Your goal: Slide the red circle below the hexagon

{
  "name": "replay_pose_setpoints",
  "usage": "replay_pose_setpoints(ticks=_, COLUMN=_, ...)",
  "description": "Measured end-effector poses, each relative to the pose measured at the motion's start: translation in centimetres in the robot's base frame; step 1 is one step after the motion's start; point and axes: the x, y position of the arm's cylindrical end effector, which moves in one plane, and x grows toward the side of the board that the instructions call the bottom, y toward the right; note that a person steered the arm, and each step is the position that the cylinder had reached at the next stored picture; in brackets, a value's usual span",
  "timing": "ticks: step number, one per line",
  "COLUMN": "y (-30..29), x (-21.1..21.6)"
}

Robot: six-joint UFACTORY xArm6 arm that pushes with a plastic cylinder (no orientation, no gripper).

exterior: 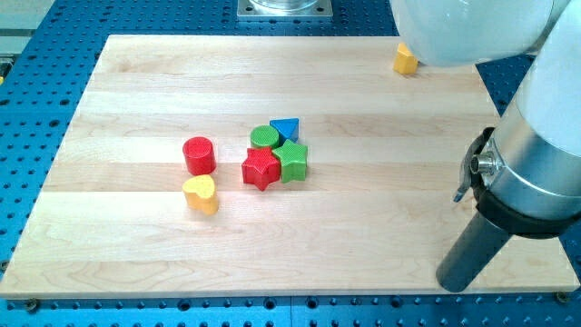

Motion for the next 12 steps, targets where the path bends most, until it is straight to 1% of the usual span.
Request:
replay_pose_setpoints(ticks=1, y=-5.9, x=0.0)
replay_pose_setpoints(ticks=3, y=-6.0, x=0.0)
replay_pose_setpoints(ticks=5, y=-16.0, x=-4.0)
replay_pose_setpoints(ticks=6, y=-22.8, x=-6.1)
replay_pose_setpoints(ticks=7, y=-26.2, x=-9.7)
replay_pose_setpoints(ticks=8, y=-25.7, x=-15.3)
replay_pose_setpoints(ticks=9, y=-27.6, x=-15.3)
replay_pose_setpoints(ticks=10, y=-30.9, x=-17.5)
replay_pose_setpoints(ticks=11, y=-31.1, x=-23.0)
replay_pose_setpoints(ticks=12, y=-35.0, x=-21.9)
